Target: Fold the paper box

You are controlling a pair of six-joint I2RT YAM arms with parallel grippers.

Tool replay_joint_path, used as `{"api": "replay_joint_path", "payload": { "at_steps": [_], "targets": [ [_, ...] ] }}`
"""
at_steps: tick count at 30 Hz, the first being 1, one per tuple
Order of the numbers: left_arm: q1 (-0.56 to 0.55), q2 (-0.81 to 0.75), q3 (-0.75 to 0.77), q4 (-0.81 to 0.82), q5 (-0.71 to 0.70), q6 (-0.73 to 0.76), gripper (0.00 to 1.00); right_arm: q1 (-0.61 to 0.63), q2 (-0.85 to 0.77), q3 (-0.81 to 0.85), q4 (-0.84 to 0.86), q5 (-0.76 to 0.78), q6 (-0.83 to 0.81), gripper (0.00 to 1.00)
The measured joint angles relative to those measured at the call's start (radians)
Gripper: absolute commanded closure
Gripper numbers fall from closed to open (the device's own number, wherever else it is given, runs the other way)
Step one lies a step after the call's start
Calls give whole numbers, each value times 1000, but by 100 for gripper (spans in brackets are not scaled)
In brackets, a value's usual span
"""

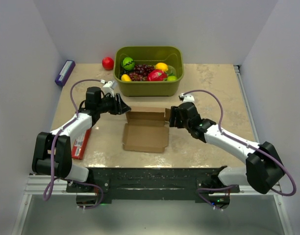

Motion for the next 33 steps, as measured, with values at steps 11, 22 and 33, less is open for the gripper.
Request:
{"api": "replay_joint_path", "payload": {
  "at_steps": [11, 22, 33],
  "targets": [
    [-1, 0, 0, 0, 1, 0, 55, -1, 136, 2, 148, 7, -190, 100],
    [-10, -2, 2, 1, -8, 3, 55, 1, 230, 207, -13, -19, -179, 100],
    [-20, -2, 4, 0, -25, 4, 55, 82, 297, 251, -75, 26, -111, 100]
  ]
}}
